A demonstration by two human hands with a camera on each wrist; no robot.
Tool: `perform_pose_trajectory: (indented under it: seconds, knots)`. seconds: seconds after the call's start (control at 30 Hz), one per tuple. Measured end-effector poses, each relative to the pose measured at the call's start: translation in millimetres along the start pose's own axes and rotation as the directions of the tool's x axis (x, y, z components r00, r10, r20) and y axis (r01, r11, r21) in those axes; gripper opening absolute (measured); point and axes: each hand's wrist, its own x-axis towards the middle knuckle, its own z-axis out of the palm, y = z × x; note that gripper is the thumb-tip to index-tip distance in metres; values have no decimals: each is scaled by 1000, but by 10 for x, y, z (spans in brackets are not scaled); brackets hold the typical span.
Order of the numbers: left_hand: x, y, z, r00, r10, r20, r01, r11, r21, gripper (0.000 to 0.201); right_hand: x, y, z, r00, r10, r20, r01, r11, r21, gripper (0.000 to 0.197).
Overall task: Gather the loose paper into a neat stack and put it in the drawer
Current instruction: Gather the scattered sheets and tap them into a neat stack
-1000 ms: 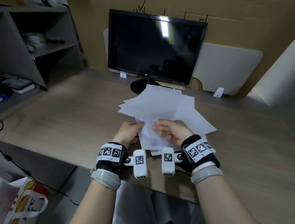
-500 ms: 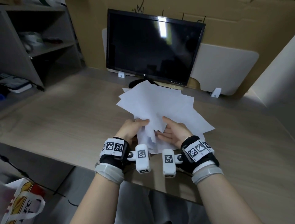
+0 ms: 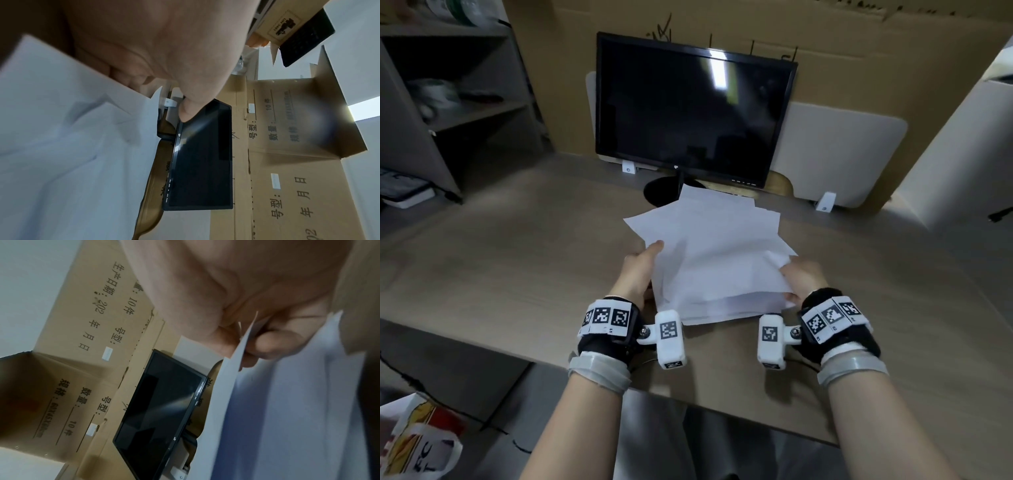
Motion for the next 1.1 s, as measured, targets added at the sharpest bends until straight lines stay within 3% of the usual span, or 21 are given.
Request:
perform_pose_trajectory:
  seconds: [0.1,0.23,0.3,0.43,0.57,0.67,0.77,0.83,1.0,1.1]
  knots:
    - [-132,107,82,1000,21,10,-22,990,141,83,131,47,-10,997,-77,22,79,985,-153,24]
    - [-62,150,129,995,99,9,-98,962,254,24,256,54,-14,998,-51,-30,36,931,-363,59]
    - [60,142,123,993,117,23,-119,950,289,31,341,23,-66,996,-28,-88,-16,887,-461,64]
    - [288,88,141,991,126,39,-132,941,313,57,575,-32,-172,998,10,-56,-32,911,-411,50]
    - [144,187,268,985,169,-31,-146,918,369,27,691,45,-202,999,-24,-21,16,944,-331,15]
    - [180,204,284,968,224,-111,-176,926,333,32,679,115,-219,995,-89,-41,76,967,-242,19]
    - [130,195,353,980,197,-20,-178,920,350,26,621,143,-264,985,-164,-45,154,972,-178,24]
    - [96,170,384,984,174,28,-172,915,366,25,590,124,-285,982,-186,-39,175,965,-196,26]
    - [182,211,332,982,188,-36,-161,914,373,29,692,-10,-279,983,-179,-50,158,947,-281,30]
    - [254,335,334,985,174,5,-161,900,405,28,852,-94,-227,982,-184,-27,168,939,-299,33]
